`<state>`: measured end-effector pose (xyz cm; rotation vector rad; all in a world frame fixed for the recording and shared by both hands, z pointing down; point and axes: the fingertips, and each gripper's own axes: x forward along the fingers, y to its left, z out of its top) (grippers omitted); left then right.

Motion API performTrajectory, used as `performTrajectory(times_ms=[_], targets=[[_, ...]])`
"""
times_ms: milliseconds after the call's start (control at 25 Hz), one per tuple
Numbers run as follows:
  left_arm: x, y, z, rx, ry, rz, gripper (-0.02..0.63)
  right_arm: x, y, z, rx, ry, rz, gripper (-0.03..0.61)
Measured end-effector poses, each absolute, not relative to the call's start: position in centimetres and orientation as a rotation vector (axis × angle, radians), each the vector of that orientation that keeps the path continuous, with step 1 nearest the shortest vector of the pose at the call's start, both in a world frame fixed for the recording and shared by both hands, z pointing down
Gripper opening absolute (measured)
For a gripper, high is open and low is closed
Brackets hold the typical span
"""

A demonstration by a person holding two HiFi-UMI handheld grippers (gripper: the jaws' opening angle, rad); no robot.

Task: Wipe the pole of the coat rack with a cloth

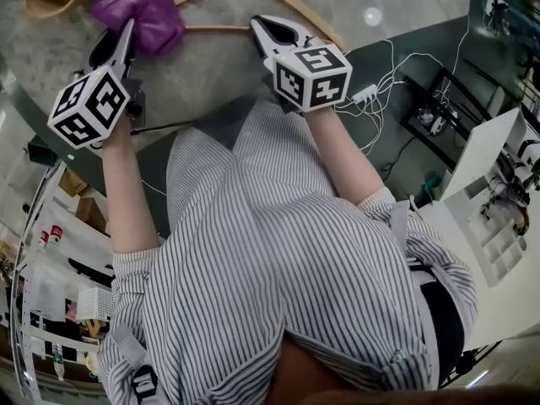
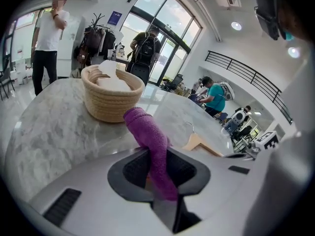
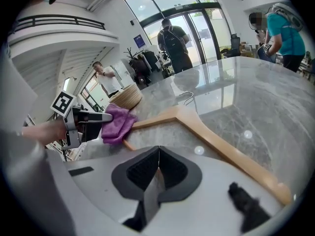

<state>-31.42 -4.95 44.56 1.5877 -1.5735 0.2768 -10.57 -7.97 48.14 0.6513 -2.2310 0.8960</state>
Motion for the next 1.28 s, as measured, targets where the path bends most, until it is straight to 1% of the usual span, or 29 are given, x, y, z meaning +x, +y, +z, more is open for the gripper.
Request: performTrajectory(times_ms=[400, 760, 960, 1280], targets=[[-33.3, -2.7, 43.9, 1.555, -1.616, 0.305, 0.084, -10.5, -8.0, 47.7, 0.65, -2.235, 0.884, 0.015], [-34.8, -0.5, 44.2, 1.525, -1.666, 0.424, 0.086, -9.8, -8.1, 47.6, 0.653, -2.241, 0.88, 0.015], [-34.0, -0.7, 44.4, 1.554, -1.661, 0.501, 0.084, -9.3, -8.2, 47.6, 0.671, -2.236, 0.878, 0.015], [-31.3, -1.6, 44.6, 1.611, -1.611, 0.531, 0.086, -7.3, -8.2, 47.8, 0.71, -2.227, 0.895, 0.015]])
